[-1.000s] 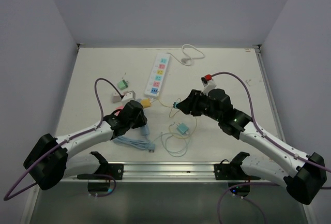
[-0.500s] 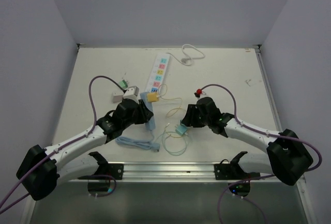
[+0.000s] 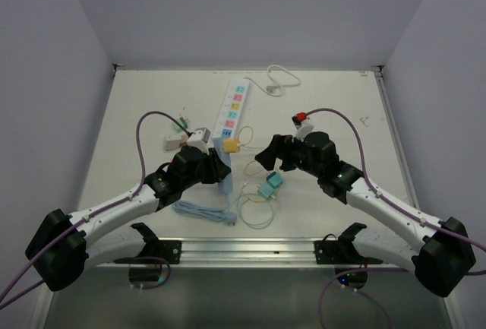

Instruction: Pull the plug off the socket

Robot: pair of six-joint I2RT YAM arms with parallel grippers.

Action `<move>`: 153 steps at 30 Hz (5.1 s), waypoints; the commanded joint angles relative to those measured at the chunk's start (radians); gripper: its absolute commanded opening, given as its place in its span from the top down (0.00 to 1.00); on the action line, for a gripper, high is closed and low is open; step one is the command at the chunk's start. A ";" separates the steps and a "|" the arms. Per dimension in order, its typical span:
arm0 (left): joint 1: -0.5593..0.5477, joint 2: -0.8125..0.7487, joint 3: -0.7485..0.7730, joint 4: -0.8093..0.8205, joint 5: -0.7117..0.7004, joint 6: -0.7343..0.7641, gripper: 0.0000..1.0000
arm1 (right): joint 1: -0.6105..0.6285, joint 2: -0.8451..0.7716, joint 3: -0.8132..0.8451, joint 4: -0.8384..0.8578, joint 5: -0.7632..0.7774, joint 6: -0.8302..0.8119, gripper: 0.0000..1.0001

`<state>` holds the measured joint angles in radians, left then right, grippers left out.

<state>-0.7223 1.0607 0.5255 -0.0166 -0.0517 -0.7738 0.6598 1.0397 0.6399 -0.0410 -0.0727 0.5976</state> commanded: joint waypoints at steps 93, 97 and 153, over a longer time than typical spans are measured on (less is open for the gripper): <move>0.015 0.387 0.160 0.171 0.082 0.025 0.80 | -0.117 0.008 0.007 -0.155 -0.036 -0.048 0.16; 0.040 0.418 0.142 0.184 0.116 0.011 0.73 | -0.118 -0.084 0.033 -0.220 0.023 -0.073 0.15; 0.078 -0.921 0.123 -0.460 -0.996 0.380 0.00 | -0.117 -0.879 0.055 -0.401 0.734 -0.564 0.01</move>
<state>-0.6498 0.1474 0.6498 -0.4961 -0.9466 -0.3832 0.5465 0.1677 0.7101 -0.5198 0.6785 0.0628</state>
